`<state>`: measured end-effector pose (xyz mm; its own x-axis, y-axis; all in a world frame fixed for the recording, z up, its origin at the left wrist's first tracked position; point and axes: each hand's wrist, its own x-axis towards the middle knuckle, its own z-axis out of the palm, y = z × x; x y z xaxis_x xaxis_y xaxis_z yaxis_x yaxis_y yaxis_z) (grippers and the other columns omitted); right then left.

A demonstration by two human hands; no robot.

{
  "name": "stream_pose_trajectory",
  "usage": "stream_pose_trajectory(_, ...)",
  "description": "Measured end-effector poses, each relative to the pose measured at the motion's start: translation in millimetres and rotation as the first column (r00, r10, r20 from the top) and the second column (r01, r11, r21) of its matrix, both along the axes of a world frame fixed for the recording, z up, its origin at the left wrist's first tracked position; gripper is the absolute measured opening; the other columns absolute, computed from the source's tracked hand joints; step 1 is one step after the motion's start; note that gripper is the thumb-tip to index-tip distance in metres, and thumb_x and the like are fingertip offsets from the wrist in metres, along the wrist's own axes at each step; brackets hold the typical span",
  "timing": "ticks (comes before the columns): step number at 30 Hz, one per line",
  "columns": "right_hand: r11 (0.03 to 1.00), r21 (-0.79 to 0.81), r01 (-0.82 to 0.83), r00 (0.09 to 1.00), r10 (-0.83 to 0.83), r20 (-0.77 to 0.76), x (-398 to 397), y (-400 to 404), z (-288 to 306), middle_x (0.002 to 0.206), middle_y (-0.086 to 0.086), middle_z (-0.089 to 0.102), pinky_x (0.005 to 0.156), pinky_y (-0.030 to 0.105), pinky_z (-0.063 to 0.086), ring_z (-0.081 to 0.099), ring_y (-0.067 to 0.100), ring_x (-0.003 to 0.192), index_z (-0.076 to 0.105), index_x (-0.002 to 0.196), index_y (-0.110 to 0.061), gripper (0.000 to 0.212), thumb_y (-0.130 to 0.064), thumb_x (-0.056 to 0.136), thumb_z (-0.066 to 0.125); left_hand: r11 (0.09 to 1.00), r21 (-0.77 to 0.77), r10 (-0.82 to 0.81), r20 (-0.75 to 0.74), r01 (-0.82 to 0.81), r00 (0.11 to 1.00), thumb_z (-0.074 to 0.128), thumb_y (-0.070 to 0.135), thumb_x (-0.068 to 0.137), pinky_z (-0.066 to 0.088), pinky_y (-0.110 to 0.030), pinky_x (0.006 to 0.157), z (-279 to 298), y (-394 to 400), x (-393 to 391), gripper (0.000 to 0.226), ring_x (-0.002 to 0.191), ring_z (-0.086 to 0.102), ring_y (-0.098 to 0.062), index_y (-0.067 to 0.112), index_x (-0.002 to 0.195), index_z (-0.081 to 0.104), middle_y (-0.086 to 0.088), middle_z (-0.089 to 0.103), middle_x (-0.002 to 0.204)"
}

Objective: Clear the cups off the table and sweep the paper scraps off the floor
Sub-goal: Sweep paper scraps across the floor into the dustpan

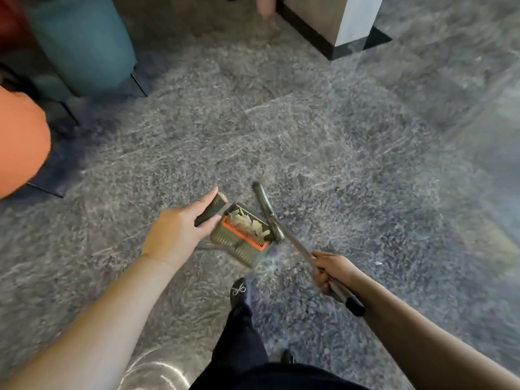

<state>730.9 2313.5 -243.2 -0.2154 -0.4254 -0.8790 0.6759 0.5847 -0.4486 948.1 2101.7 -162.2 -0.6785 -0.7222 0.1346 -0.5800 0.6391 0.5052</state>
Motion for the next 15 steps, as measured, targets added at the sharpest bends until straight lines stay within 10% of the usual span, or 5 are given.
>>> stream_pose_trajectory(15, 0.996, 0.007, 0.088, 0.991, -0.089, 0.102, -155.7, -266.8, 9.9, 0.045, -0.001, 0.037, 0.03, 0.011, 0.028, 0.035, 0.004, 0.03, 0.043, 0.094, -0.021, 0.016, -0.013, 0.103, 0.034, 1.0, -0.018, -0.022, 0.007, 0.022, 1.0, 0.074, 0.031, 0.083, 0.045, -0.033, 0.059, -0.4, -280.7, -162.2, 0.057, 0.062, 0.058, -0.029, 0.036, 0.135, 0.051, -0.011, 0.066, 0.073)
